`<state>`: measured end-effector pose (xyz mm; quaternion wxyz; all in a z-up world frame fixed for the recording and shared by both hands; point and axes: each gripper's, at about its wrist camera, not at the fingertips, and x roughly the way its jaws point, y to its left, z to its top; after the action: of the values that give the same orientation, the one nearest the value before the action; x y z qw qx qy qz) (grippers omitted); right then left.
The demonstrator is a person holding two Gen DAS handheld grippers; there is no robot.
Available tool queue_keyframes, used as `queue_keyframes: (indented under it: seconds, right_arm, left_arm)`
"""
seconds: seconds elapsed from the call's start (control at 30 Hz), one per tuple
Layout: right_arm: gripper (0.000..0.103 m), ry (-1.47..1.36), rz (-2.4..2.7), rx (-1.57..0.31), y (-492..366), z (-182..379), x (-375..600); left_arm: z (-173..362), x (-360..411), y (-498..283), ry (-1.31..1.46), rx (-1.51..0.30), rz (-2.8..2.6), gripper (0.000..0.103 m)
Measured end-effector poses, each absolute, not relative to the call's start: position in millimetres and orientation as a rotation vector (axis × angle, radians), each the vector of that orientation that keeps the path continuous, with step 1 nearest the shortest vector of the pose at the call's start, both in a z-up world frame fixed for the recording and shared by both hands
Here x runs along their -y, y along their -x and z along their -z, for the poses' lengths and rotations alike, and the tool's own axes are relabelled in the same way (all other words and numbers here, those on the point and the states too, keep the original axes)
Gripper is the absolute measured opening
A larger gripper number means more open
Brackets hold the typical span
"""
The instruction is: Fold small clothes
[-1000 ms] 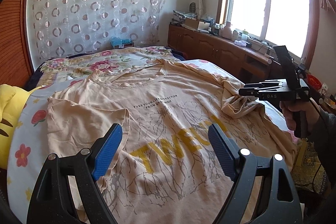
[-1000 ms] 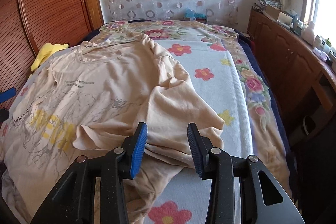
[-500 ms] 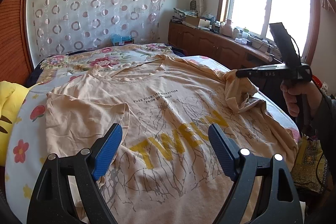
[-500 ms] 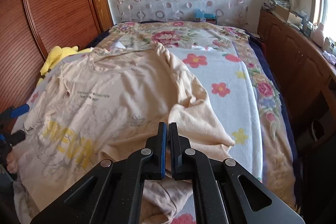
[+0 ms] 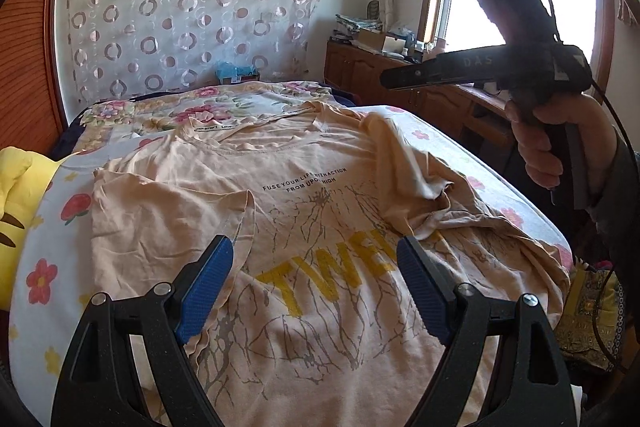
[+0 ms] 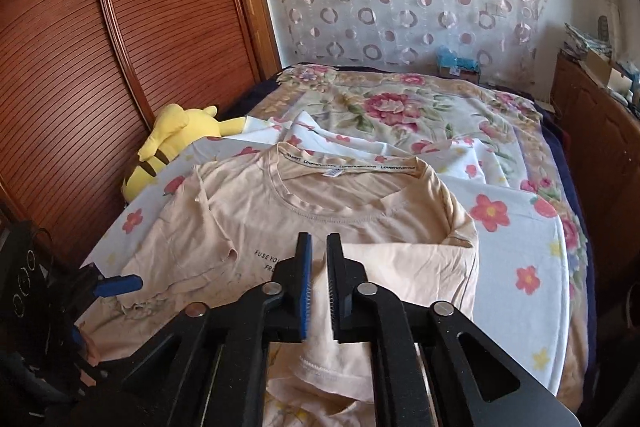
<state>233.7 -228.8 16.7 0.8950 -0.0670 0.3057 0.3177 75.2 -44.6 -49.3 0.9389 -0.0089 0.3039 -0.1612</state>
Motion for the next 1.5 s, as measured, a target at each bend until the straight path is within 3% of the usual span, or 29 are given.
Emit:
queue_keyframes:
  seconds: [0.03, 0.47, 0.9, 1.0, 1.4, 1.47, 1.5]
  right_arm:
    - [0.023, 0.148, -0.643, -0.63, -233.4, -15.7, 229.0]
    - [0.026, 0.303, -0.63, -0.728, -201.2, 50.4, 235.6]
    - [0.029, 0.395, -0.597, -0.785, -222.9, 83.5, 213.8]
    - [0.004, 0.395, -0.631, -0.777, -225.8, 78.8, 207.6]
    - [0.003, 0.228, -0.758, -0.682, -224.6, 18.6, 169.1]
    - [0.007, 0.16, -0.787, -0.695, -226.8, 17.8, 169.8]
    - [0.014, 0.156, -0.791, -0.693, -226.1, 18.2, 169.3]
  left_arm:
    - [49.3, 44.2, -75.2, 0.019, -0.62, 0.329, 0.085]
    - [46.4, 42.2, -71.2, 0.016, -0.613, 0.33, 0.085]
    - [49.8, 31.4, -68.0, 0.026, -0.624, 0.317, 0.085]
    - [50.2, 28.7, -67.5, 0.028, -0.625, 0.313, 0.085]
    - [49.9, 12.1, -67.5, 0.053, -0.621, 0.288, 0.085]
    - [49.9, 11.9, -67.5, 0.052, -0.622, 0.288, 0.085]
    - [50.1, 11.7, -67.5, 0.049, -0.623, 0.289, 0.085]
